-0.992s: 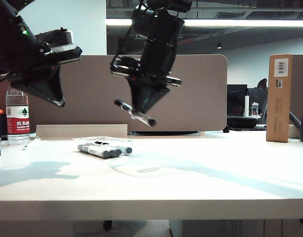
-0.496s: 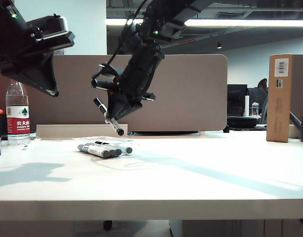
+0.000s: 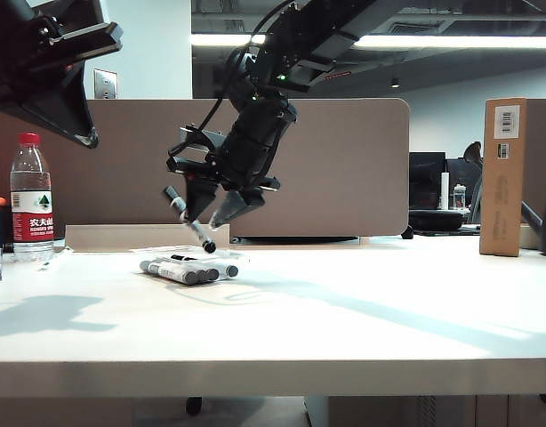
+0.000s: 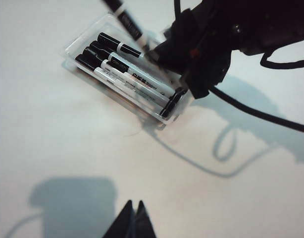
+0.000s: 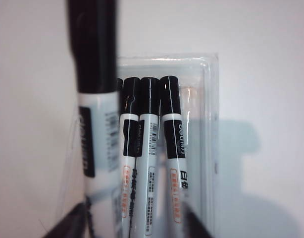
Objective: Pick up the markers scattered on the table and put them into the packaging box, making sure the markers fit the shape of the box's grooves.
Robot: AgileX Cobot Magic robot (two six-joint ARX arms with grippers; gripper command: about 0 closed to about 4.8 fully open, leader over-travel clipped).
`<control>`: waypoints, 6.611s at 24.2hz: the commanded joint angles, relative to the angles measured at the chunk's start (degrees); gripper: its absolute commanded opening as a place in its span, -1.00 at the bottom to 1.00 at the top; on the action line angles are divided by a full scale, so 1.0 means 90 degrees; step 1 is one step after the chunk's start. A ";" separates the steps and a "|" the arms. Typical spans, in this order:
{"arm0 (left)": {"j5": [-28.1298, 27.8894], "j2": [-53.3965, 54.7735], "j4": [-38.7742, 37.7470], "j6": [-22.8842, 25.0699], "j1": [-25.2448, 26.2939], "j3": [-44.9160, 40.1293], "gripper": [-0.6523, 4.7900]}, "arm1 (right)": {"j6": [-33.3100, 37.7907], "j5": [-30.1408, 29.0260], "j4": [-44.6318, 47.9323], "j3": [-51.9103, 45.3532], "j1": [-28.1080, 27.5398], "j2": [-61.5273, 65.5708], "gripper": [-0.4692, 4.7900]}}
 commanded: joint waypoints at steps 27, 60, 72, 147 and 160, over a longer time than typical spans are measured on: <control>-0.0328 -0.4056 0.0699 -0.0355 0.0005 -0.1707 -0.78 | -0.0233 -0.0556 -0.3320 0.0019 0.0374 -0.2572 -0.84; 0.0095 -0.7380 -0.0493 0.0474 0.0044 -0.2625 -0.76 | -0.0022 0.2584 -0.3531 -0.2499 0.1501 -0.5974 -0.84; 0.1892 -0.7383 0.1843 0.0063 0.2290 -0.4789 -0.76 | -0.0022 0.2582 -0.3529 -0.2499 0.1501 -0.5974 -0.84; 0.0352 -0.7383 0.2837 0.0855 0.2497 -0.5564 -0.76 | -0.0022 0.2584 -0.3531 -0.2499 0.1501 -0.5974 -0.84; 0.0355 -0.7383 0.2837 0.0855 0.2497 -0.5564 -0.76 | -0.0022 0.2584 -0.3531 -0.2499 0.1501 -0.5974 -0.84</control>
